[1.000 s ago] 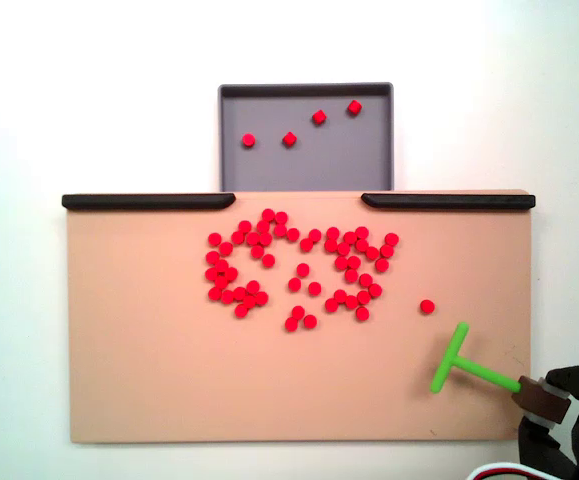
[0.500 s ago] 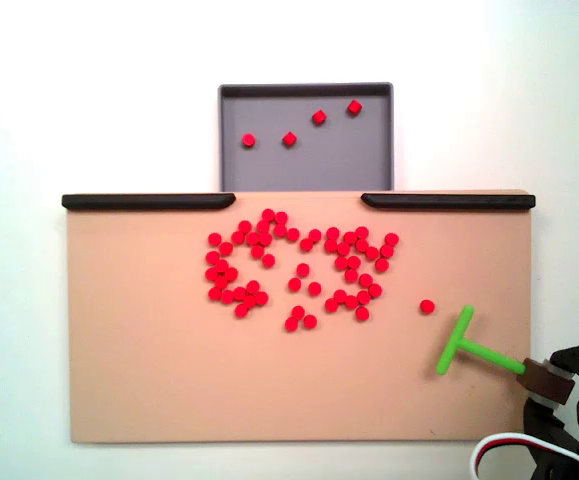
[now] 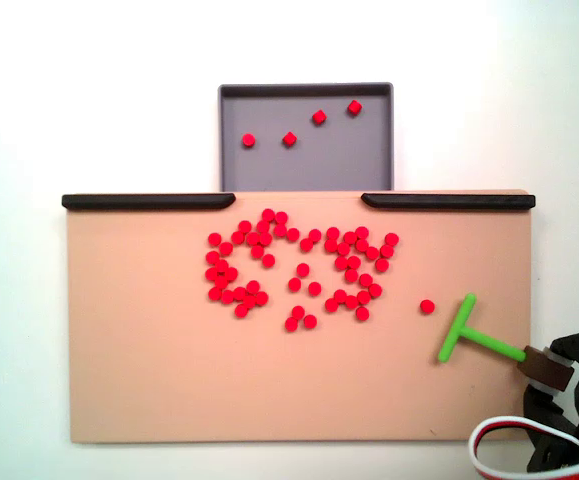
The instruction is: Gather the right side granules
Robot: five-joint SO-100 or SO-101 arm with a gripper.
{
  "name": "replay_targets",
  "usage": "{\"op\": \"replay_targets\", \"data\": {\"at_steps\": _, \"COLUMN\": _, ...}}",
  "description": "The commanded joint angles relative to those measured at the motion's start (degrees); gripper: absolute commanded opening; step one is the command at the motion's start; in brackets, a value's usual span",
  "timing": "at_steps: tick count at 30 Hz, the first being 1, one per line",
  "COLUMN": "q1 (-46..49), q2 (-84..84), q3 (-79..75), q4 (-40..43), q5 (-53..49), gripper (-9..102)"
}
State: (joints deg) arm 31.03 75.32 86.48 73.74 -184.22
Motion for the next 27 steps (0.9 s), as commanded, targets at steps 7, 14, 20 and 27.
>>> {"op": "replay_targets", "data": {"at_steps": 7, "q1": -0.44, "q2": -0.70, "q3": -2.02, "q4": -0.44, "q5": -3.96, "gripper": 0}}
{"op": "replay_targets", "data": {"at_steps": 14, "q1": -0.70, "q2": -1.05, "q3": -2.02, "q4": -0.44, "q5": -3.60, "gripper": 0}}
{"op": "replay_targets", "data": {"at_steps": 20, "q1": -0.97, "q2": -1.49, "q3": -2.55, "q4": -0.44, "q5": -3.08, "gripper": 0}}
{"op": "replay_targets", "data": {"at_steps": 27, "q1": -0.97, "q2": -2.37, "q3": -3.16, "q4": -0.44, "q5": -3.16, "gripper": 0}}
